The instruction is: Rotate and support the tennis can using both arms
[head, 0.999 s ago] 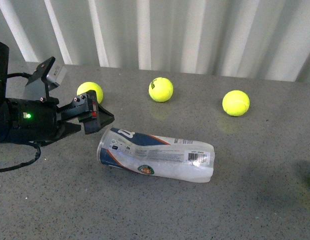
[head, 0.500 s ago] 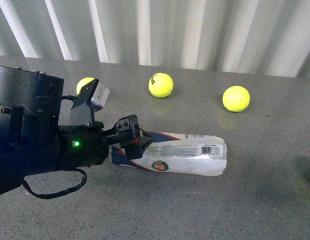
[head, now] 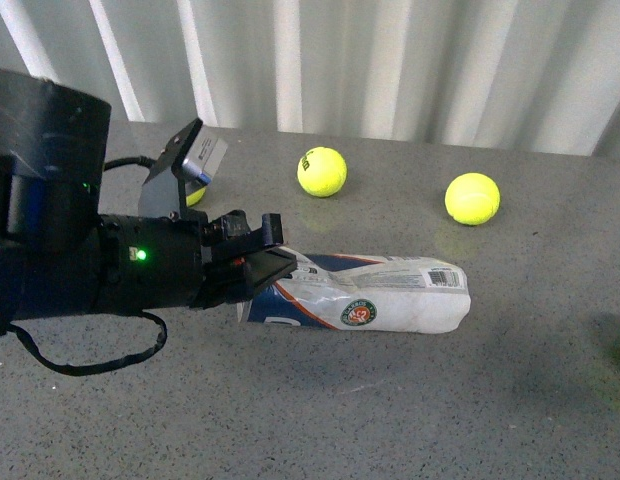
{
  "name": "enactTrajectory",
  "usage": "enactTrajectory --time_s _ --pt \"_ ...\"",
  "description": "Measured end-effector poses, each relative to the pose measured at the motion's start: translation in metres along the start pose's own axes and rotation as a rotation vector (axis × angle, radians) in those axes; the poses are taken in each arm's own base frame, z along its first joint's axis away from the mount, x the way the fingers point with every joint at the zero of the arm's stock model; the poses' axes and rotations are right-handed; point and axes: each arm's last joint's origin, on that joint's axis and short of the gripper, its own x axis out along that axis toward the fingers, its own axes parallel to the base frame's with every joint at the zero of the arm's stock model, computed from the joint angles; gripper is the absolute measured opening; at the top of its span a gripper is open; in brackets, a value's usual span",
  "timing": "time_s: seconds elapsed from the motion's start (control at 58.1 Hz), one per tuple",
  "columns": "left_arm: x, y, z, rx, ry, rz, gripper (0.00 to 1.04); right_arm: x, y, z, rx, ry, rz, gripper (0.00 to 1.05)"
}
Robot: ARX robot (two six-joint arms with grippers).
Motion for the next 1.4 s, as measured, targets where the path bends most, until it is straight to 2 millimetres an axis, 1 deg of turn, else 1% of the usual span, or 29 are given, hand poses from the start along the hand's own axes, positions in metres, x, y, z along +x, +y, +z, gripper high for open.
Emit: enactTrajectory --time_s 0.121,0.207,0.241,0.258,0.31,0.362,0.379,0.396,0.413,0.448,0.534,0.551,0.568,0.586,0.637,0.689,0.758,0.81,0.879,1.051,1.137,1.223,1.395 --pt "-0.018 -0.019 0.018 0.089 0.045 -0.034 0.05 0.000 0.000 0.000 0.000 0.000 0.000 0.98" --pt "-0.033 -0.038 0.036 0.194 0.101 -0.076 0.04 0.000 0.000 0.000 0.000 0.000 0.000 0.98" --pt "-0.040 -0.048 0.047 0.262 0.111 -0.087 0.04 0.000 0.000 0.000 0.000 0.000 0.000 0.98" --pt "-0.042 -0.050 0.048 0.271 0.127 -0.089 0.04 0.000 0.000 0.000 0.000 0.000 0.000 0.98" --pt "-0.051 -0.064 0.063 0.373 0.143 -0.101 0.04 0.000 0.000 0.000 0.000 0.000 0.000 0.98" --pt "-0.062 -0.084 0.082 0.499 0.160 -0.098 0.04 0.000 0.000 0.000 0.000 0.000 0.000 0.98" --pt "-0.064 -0.087 0.086 0.524 0.163 -0.094 0.04 0.000 0.000 0.000 0.000 0.000 0.000 0.98" --pt "-0.068 -0.094 0.092 0.590 0.169 -0.089 0.04 0.000 0.000 0.000 0.000 0.000 0.000 0.98" --pt "-0.069 -0.098 0.095 0.610 0.164 -0.089 0.04 0.000 0.000 0.000 0.000 0.000 0.000 0.98" --pt "-0.075 -0.111 0.105 0.717 0.196 -0.073 0.04 0.000 0.000 0.000 0.000 0.000 0.000 0.98" --pt "-0.083 -0.133 0.117 0.941 0.270 -0.067 0.04 0.000 0.000 0.000 0.000 0.000 0.000 0.98" --pt "-0.084 -0.137 0.119 1.006 0.293 -0.073 0.04 0.000 0.000 0.000 0.000 0.000 0.000 0.98" --pt "-0.084 -0.140 0.119 1.017 0.307 -0.076 0.04 0.000 0.000 0.000 0.000 0.000 0.000 0.98" --pt "-0.085 -0.144 0.120 1.078 0.332 -0.088 0.04 0.000 0.000 0.000 0.000 0.000 0.000 0.98" --pt "-0.084 -0.151 0.121 1.177 0.403 -0.104 0.04 0.000 0.000 0.000 0.000 0.000 0.000 0.98" --pt "-0.081 -0.155 0.121 1.275 0.457 -0.103 0.04 0.000 0.000 0.000 0.000 0.000 0.000 0.98" --pt "-0.067 -0.157 0.120 1.415 0.563 -0.094 0.04 0.000 0.000 0.000 0.000 0.000 0.000 0.98" --pt "-0.054 -0.157 0.121 1.451 0.611 -0.118 0.04 0.000 0.000 0.000 0.000 0.000 0.000 0.98" --pt "-0.039 -0.155 0.125 1.504 0.649 -0.090 0.04 0.000 0.000 0.000 0.000 0.000 0.000 0.98" --pt "-0.018 -0.152 0.133 1.548 0.711 -0.062 0.04 0.000 0.000 0.000 0.000 0.000 0.000 0.98" --pt "-0.008 -0.148 0.135 1.556 0.770 -0.064 0.04 0.000 0.000 0.000 0.000 0.000 0.000 0.98" --pt "-0.002 -0.144 0.137 1.555 0.802 -0.059 0.04 0.000 0.000 0.000 0.000 0.000 0.000 0.98" --pt "0.004 -0.138 0.138 1.539 0.830 -0.068 0.04 0.000 0.000 0.000 0.000 0.000 0.000 0.98"
